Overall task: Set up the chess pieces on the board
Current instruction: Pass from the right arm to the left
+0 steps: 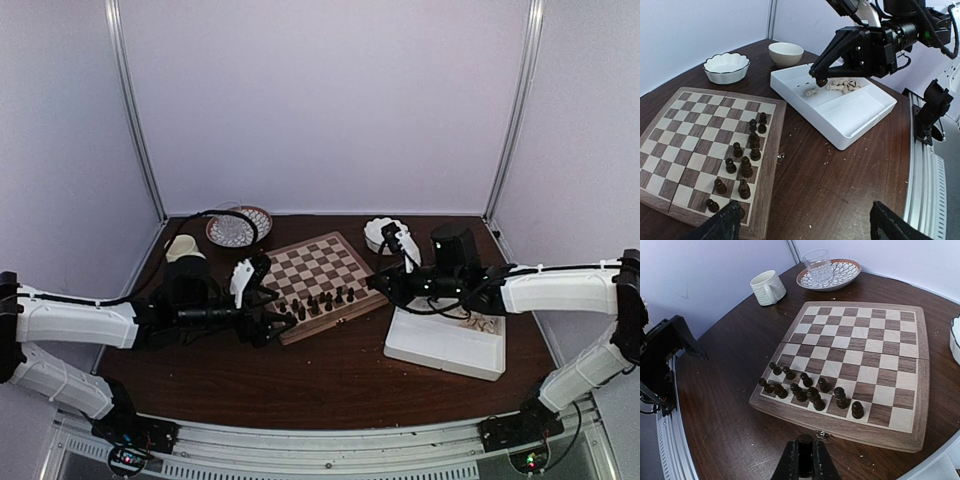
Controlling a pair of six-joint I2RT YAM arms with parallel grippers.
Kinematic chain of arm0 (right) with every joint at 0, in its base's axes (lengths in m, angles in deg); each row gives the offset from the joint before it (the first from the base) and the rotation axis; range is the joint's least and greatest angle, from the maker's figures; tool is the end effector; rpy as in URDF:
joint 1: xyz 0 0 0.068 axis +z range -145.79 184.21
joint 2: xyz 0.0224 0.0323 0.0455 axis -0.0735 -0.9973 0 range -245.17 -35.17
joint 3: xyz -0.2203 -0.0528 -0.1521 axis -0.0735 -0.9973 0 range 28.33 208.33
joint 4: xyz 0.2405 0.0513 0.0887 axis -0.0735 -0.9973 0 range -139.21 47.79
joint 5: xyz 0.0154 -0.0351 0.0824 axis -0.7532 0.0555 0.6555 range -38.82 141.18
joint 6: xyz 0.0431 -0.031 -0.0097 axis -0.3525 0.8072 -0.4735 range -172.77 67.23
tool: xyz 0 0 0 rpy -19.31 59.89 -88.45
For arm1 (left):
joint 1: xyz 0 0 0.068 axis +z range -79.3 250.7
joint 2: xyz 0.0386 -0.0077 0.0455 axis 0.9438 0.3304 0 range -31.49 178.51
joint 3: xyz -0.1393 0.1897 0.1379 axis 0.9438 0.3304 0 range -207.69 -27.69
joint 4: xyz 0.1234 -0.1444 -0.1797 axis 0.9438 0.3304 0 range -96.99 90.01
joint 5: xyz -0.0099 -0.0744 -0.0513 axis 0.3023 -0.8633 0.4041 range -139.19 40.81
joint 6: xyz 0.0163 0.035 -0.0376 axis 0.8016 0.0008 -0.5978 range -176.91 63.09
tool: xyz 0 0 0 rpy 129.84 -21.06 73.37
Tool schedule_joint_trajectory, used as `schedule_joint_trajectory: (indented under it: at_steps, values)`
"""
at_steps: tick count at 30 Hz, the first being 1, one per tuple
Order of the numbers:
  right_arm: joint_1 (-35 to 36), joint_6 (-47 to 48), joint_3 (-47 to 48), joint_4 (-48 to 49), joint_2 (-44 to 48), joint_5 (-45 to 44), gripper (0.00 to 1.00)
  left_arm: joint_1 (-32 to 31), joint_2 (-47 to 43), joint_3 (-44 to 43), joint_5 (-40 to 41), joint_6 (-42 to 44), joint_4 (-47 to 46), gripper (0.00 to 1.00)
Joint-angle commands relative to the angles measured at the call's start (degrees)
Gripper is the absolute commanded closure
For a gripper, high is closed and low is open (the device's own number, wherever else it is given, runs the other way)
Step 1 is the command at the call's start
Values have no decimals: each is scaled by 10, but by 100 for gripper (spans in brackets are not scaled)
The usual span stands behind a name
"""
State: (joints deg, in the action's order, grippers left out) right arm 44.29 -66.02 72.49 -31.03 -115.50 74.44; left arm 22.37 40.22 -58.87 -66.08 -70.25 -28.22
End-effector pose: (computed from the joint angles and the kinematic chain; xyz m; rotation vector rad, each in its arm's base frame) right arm 0.2247 0.2074 0.2324 -0.7534 1.9746 0.9848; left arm 0.1680 -0.2044 0.2148 0.8073 1.8560 -0.9888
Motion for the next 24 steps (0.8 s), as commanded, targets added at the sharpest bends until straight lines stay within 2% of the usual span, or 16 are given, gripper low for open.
schedule_joint_trajectory:
  at_steps: [1, 4, 7, 14, 20, 24]
  values:
    - [41, 31, 5, 38, -14, 30, 98, 0, 17, -20, -55, -2, -48, 13]
    - [64, 43, 9, 42, -17, 31, 98, -4, 25, -23, -66, -6, -53, 16]
    - [74, 36, 12, 53, -24, 36, 98, -24, 24, -16, -20, 23, -60, 17]
    - [112, 4, 34, 87, -45, 66, 98, -87, 20, 33, 88, 136, -150, 16]
    - [141, -23, 58, 100, -71, 99, 98, -135, 18, 82, 186, 270, -248, 15]
    - [146, -52, 64, 120, -83, 126, 97, -151, 29, 119, 189, 361, -324, 15]
